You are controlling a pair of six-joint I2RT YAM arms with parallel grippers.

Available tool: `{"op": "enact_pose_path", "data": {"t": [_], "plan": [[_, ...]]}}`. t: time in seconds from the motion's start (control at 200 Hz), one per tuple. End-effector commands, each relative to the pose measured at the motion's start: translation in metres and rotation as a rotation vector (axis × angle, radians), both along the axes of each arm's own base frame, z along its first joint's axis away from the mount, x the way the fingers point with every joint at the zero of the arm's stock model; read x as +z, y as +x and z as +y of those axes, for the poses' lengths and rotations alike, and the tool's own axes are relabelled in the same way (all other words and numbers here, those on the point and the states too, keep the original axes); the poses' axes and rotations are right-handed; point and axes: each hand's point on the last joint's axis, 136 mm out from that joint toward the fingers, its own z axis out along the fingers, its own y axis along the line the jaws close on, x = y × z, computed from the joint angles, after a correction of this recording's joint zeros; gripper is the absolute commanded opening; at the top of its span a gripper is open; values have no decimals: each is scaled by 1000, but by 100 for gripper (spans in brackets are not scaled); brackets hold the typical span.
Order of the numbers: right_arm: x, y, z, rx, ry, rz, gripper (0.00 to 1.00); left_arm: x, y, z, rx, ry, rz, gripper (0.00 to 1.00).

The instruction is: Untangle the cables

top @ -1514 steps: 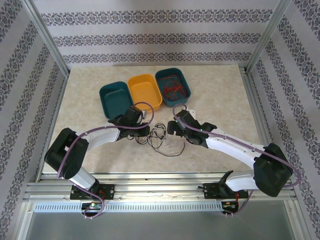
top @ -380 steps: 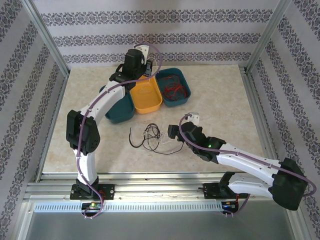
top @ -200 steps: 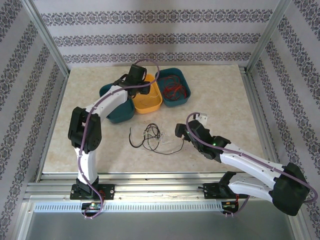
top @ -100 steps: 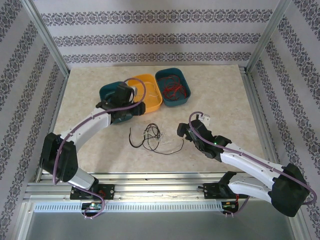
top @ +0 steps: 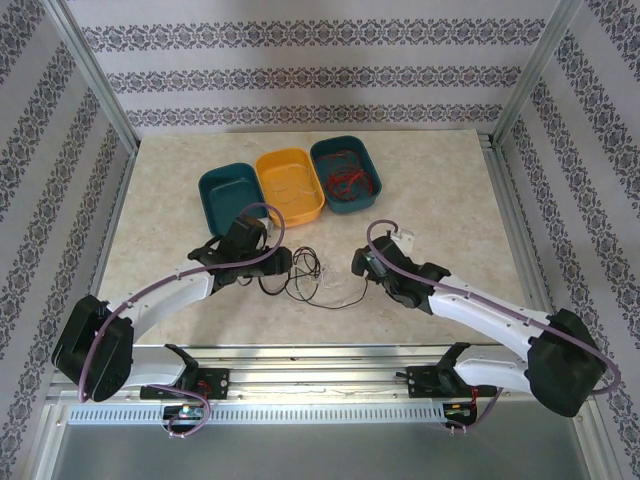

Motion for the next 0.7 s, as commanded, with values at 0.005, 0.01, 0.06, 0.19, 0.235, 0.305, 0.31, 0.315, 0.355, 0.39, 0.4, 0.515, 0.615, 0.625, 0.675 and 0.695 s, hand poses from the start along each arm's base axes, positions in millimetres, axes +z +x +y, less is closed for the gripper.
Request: {"op": "enact_pose_path", "data": {"t": [0.005, 0.01, 0.06, 0.19, 0.235, 0.305, 0.31, 0.315, 0.355, 0.39, 0.4, 0.515, 0.615, 0.625, 0.675, 0.695], "plan": [[4, 3, 0, -17, -3, 24, 98, 2, 6, -11, 70, -98, -4, 60], [3, 3, 0, -17, -4, 24, 98, 2, 6, -11, 73, -101, -5, 61], [2, 3, 1, -17, -3, 30, 98, -3, 6, -10, 104, -118, 2, 66], [-1, 4, 4, -12, 0, 37, 98, -11, 8, -8, 176, -170, 11, 69], [-1, 5, 5, -10, 0, 38, 98, -12, 9, -9, 192, -192, 15, 69], [-1, 6, 7, -5, -3, 40, 98, -14, 11, -13, 205, -228, 25, 67], [-1, 6, 7, -4, -3, 41, 98, -14, 10, -13, 205, -230, 27, 67], [-1, 6, 7, -3, -3, 40, 98, -14, 11, -13, 207, -232, 28, 67], [-1, 7, 8, -3, -5, 41, 98, -16, 12, -16, 212, -249, 34, 66], [0, 8, 9, -1, -5, 43, 98, -18, 12, -18, 214, -265, 45, 64], [-1, 8, 9, -1, -5, 43, 98, -19, 12, -18, 216, -268, 47, 64], [-1, 9, 12, 3, -3, 47, 98, -24, 13, -23, 229, -300, 72, 60], [-4, 9, 12, 1, -5, 56, 98, -30, 12, -23, 240, -306, 89, 60], [-4, 9, 12, 1, -4, 57, 98, -30, 12, -22, 242, -307, 89, 60], [-5, 9, 12, 1, -6, 60, 98, -32, 11, -21, 249, -305, 94, 60], [-6, 9, 12, 0, -6, 61, 98, -32, 11, -21, 251, -306, 93, 60]]}}
